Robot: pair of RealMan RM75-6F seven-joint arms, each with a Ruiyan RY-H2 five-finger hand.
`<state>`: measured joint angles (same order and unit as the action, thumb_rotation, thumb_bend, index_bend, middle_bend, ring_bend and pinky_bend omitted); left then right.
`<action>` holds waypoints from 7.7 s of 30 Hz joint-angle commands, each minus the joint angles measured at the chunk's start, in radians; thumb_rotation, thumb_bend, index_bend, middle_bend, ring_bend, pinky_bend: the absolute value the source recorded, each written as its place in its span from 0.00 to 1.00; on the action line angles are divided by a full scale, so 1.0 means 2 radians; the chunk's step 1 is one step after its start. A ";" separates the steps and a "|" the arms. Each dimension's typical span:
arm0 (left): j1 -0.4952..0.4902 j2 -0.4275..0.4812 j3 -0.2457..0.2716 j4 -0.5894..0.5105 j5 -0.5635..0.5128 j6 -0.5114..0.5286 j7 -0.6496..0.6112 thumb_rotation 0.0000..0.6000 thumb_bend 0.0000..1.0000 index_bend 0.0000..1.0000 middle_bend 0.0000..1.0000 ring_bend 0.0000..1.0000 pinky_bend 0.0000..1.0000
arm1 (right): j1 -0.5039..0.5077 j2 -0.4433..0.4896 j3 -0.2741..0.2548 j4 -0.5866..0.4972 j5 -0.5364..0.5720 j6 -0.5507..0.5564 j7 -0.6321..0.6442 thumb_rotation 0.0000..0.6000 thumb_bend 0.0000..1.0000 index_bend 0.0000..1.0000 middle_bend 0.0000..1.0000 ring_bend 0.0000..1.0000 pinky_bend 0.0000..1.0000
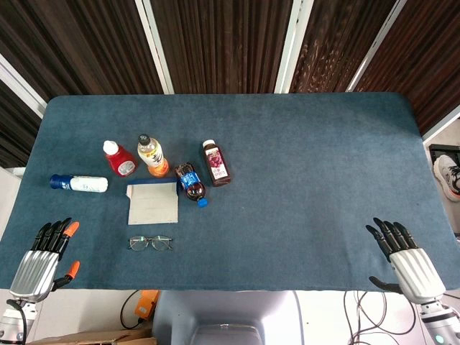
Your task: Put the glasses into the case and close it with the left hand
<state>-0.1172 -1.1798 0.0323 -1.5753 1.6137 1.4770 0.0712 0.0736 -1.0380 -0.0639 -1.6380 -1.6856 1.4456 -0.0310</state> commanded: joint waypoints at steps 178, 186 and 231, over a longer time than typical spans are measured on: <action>-0.194 -0.237 -0.082 0.054 -0.217 -0.153 0.271 1.00 0.30 0.38 0.10 0.06 0.10 | -0.004 0.029 -0.002 0.002 -0.010 0.017 0.061 1.00 0.24 0.00 0.00 0.00 0.00; -0.201 -0.252 -0.083 0.069 -0.249 -0.169 0.288 1.00 0.29 0.37 0.08 0.05 0.08 | -0.003 0.029 -0.003 0.004 -0.013 0.016 0.064 1.00 0.24 0.00 0.00 0.00 0.00; -0.223 -0.321 -0.113 0.202 -0.266 -0.165 0.264 1.00 0.30 0.46 0.12 0.09 0.09 | -0.001 0.028 0.000 0.003 -0.005 0.015 0.062 1.00 0.24 0.00 0.00 0.00 0.00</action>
<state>-0.5628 -1.8215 -0.1949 -1.1724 1.0822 1.1464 0.6001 0.0709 -0.9814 -0.0638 -1.6321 -1.6949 1.4748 0.0926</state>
